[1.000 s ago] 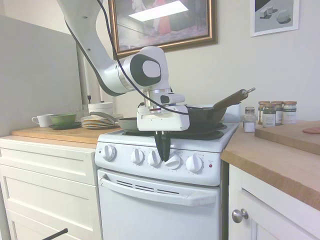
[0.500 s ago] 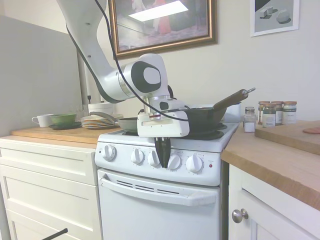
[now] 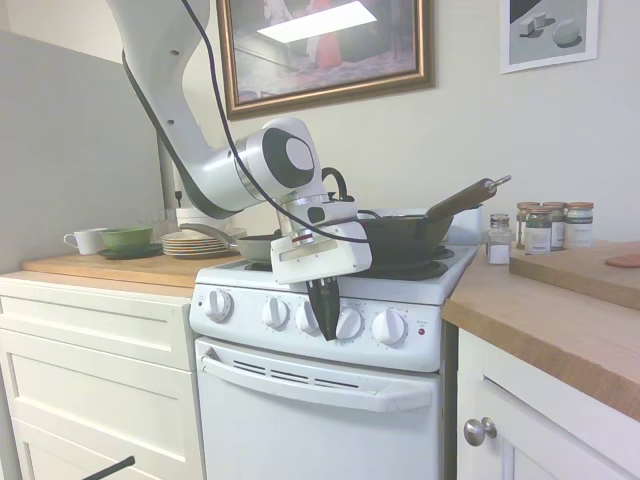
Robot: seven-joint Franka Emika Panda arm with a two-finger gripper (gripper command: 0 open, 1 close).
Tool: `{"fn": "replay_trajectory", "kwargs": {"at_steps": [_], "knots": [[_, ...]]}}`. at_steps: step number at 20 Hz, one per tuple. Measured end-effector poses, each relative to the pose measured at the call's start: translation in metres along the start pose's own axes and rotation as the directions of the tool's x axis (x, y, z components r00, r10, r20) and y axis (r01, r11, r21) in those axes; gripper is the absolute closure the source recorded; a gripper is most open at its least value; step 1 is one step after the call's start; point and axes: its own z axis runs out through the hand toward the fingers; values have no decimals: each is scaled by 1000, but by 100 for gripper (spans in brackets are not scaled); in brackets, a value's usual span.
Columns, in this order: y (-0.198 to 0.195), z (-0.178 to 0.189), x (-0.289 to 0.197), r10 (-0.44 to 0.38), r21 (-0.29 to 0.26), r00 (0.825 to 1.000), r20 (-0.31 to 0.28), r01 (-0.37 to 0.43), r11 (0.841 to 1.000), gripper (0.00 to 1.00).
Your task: Turn on the stove on the top right
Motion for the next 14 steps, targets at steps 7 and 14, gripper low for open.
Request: {"fn": "replay_trajectory", "kwargs": {"at_steps": [7,14], "knots": [[3,-27,-6,-36,88,999,38,33,996,100],[26,-52,-29,-56,152,996,71,45,987,100]]}}
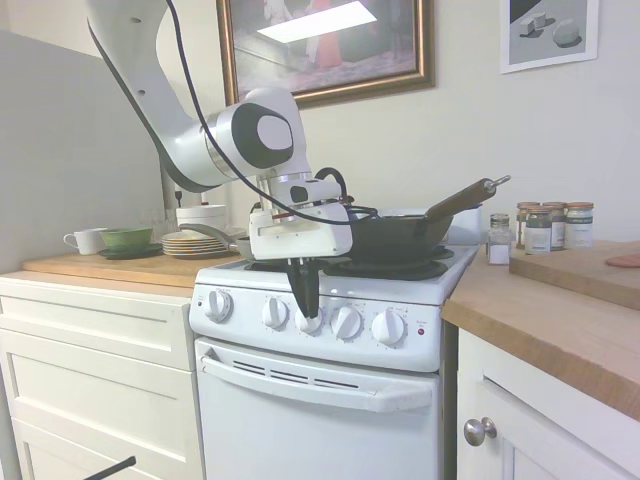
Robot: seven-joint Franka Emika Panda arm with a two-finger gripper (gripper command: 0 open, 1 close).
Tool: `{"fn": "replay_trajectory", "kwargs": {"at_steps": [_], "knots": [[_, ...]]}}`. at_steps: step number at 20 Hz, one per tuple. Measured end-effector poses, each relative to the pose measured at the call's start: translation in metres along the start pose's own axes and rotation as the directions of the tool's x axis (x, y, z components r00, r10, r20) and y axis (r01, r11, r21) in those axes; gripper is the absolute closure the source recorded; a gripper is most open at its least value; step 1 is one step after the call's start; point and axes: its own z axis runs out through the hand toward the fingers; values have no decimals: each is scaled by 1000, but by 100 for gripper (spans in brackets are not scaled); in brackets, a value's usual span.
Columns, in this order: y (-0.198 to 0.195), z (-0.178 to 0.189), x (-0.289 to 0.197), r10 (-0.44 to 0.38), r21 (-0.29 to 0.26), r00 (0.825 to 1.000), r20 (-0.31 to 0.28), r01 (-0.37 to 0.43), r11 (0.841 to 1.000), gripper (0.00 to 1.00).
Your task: Turn on the stove on the top right
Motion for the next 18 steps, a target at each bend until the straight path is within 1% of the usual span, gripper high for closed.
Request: {"fn": "replay_trajectory", "kwargs": {"at_steps": [2,3,5,8,18], "knots": [[7,-10,-6,-10,20,1000,3,9,1000,100],[10,-15,-10,-14,34,1000,11,14,999,0],[15,-24,-18,-43,56,999,22,42,998,0],[18,-29,-25,-67,61,997,25,66,996,0],[15,-31,-29,-79,65,996,27,77,995,0]]}}
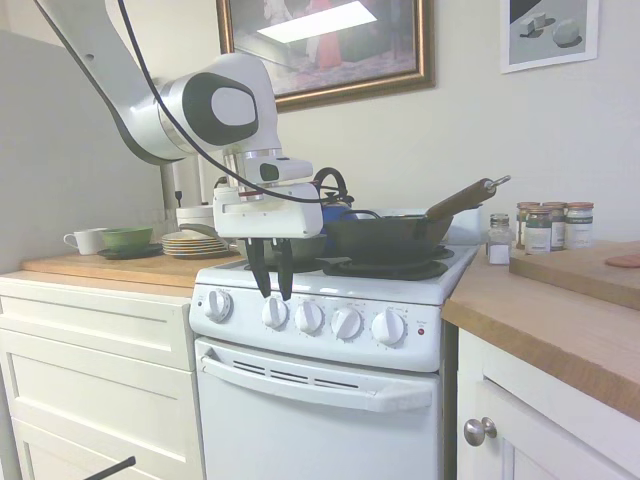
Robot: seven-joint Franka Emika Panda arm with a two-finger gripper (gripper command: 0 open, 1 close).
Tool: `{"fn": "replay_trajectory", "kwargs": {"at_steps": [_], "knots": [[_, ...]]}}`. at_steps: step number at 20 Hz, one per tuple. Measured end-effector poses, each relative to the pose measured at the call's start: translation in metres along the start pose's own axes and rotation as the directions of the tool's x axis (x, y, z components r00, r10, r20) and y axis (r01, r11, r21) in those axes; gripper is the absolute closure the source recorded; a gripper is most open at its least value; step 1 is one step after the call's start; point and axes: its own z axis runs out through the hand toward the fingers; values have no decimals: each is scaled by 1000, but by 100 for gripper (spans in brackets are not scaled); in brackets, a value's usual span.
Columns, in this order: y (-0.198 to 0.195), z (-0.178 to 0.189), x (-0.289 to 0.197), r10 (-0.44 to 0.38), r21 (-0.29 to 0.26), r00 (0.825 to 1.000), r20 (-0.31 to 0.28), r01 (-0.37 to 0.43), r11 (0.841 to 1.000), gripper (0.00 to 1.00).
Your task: Turn on the stove on the top right
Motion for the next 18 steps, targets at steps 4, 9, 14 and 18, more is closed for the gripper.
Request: {"fn": "replay_trajectory", "kwargs": {"at_steps": [4,9,14,18], "knots": [[1,0,1,0,0,1000,1,0,1000,0],[1,0,1,-4,2,1000,1,4,1000,0],[-1,-3,2,-5,7,1000,3,5,1000,0],[-1,-7,2,-12,5,1000,6,12,1000,0]]}}
